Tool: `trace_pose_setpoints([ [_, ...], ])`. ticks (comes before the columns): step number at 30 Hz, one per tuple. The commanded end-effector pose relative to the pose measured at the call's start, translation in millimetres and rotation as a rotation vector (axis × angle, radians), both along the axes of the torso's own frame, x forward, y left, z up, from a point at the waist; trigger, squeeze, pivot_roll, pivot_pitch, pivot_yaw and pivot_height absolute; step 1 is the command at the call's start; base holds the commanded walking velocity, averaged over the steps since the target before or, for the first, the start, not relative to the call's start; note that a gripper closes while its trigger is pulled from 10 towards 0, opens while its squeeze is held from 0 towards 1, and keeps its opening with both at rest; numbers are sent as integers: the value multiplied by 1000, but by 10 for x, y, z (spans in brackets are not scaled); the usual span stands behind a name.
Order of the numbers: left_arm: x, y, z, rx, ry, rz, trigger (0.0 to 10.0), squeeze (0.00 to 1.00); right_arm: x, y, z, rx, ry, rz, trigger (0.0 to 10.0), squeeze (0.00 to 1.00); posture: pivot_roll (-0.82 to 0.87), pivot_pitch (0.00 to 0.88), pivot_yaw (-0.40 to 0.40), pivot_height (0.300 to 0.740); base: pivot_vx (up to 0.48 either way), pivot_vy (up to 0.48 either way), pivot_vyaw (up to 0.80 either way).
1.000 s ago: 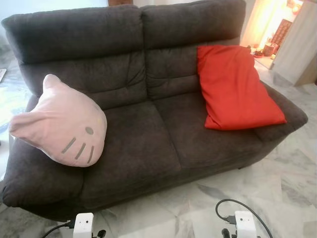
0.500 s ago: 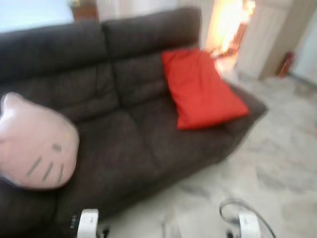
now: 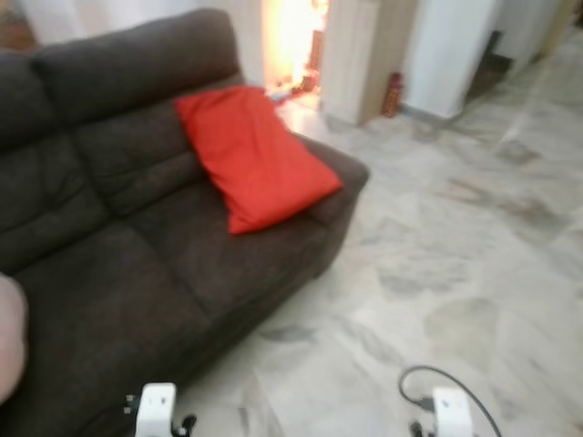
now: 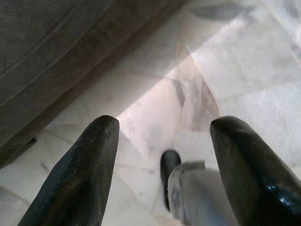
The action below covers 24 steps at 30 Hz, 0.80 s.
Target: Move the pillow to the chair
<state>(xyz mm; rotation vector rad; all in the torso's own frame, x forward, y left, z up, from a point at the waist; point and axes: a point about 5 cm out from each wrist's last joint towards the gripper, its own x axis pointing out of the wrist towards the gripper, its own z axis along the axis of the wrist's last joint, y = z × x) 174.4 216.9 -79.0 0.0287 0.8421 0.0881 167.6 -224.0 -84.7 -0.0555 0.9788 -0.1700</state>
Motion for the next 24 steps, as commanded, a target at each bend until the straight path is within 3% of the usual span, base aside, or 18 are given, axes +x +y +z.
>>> trace_pose_setpoints([
  [1, -17, 13, -9, 2, 14, -4, 10000, 0, -28, -14, -9, 0, 7, -5, 10000, 0, 47, 0, 12, 740, 0, 0, -744],
  [10, 6, 4, -3, 22, 17, -19, 10000, 0, -32, -2, -14, 4, 10, -5, 10000, 0, 41, 0, 16, 740, 0, 0, -742],
  [12, 19, 6, 4, 26, 13, -18, 10000, 0, -33, 3, -16, 6, 10, -7, 10000, 0, 41, 0, 16, 740, 0, -461, -738],
  [24, 48, -35, 7, -11, 7, 1, 10000, 0, -32, 0, -16, 5, 11, -12, 10000, 0, 43, 0, 14, 740, 0, -34, -732],
])
